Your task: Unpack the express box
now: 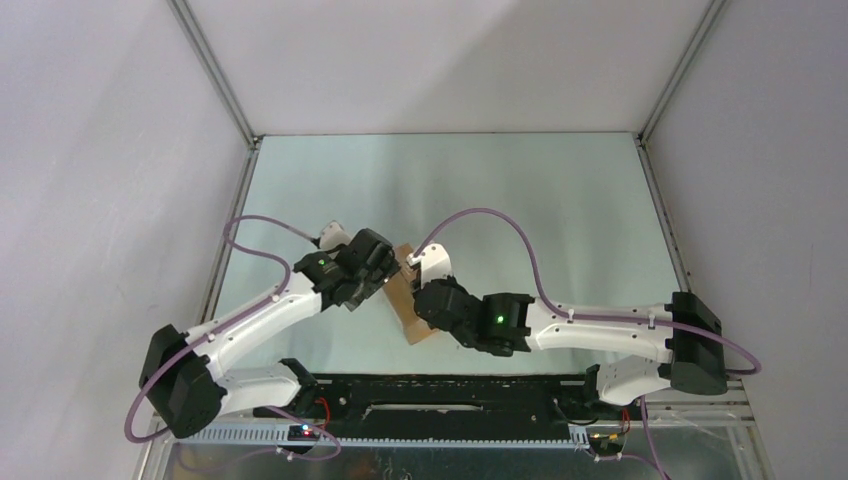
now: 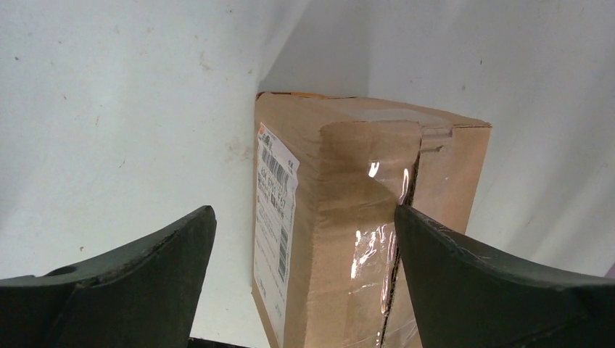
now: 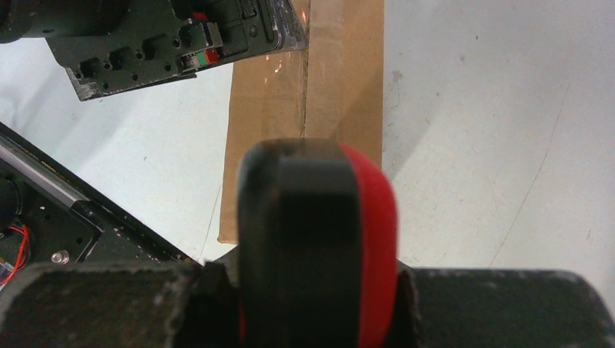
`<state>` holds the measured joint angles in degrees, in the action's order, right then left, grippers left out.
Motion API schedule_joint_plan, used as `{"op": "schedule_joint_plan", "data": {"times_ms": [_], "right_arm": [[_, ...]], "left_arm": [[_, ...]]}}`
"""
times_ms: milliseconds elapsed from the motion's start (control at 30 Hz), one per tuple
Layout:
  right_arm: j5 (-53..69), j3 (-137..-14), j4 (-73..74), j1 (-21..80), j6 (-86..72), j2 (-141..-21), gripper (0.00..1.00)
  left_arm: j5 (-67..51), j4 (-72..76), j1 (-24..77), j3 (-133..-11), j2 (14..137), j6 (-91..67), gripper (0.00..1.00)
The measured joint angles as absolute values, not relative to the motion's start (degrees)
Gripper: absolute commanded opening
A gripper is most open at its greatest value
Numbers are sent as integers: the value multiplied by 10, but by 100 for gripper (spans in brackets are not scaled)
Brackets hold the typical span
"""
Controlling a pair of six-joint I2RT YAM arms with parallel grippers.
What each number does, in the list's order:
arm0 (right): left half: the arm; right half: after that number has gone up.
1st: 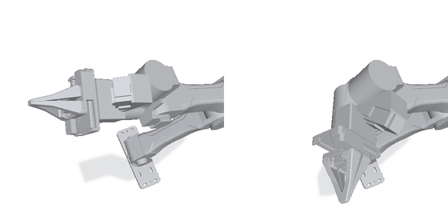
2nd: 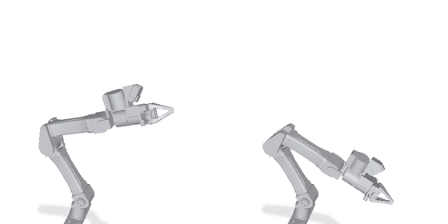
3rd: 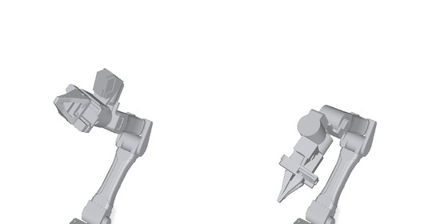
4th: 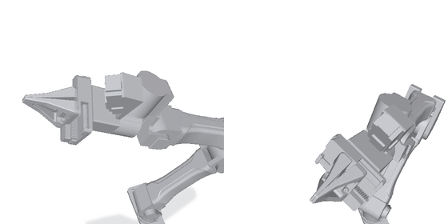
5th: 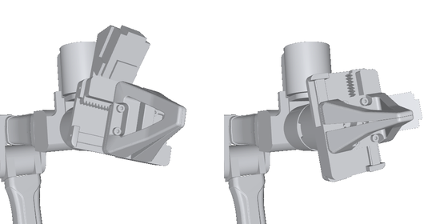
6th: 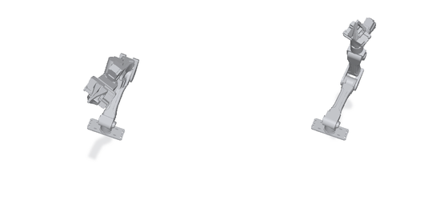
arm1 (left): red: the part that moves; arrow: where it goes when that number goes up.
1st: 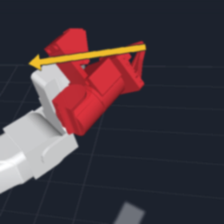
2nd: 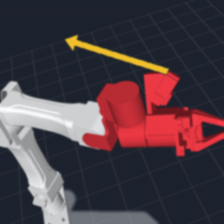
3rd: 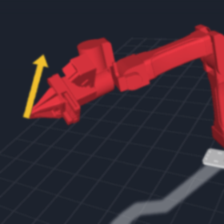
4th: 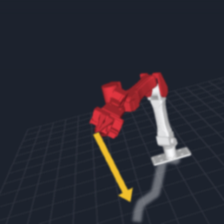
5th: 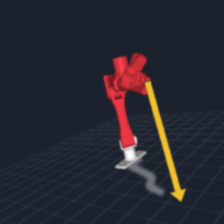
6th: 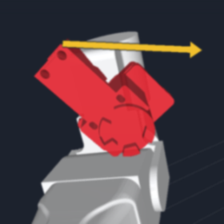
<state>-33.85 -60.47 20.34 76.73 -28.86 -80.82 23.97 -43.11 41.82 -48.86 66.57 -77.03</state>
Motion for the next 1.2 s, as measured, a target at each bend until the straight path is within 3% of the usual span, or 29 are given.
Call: {"op": "schedule_joint_plan", "data": {"times_ms": [633, 1200], "right_arm": [[-343, -604, 204, 764, -289, -808, 0], [-318, -596, 182, 742, -266, -808, 0]], "left_arm": [[199, -393, 420, -511, 719, -760, 99], [148, -337, 431, -453, 676, -739, 100]]}}
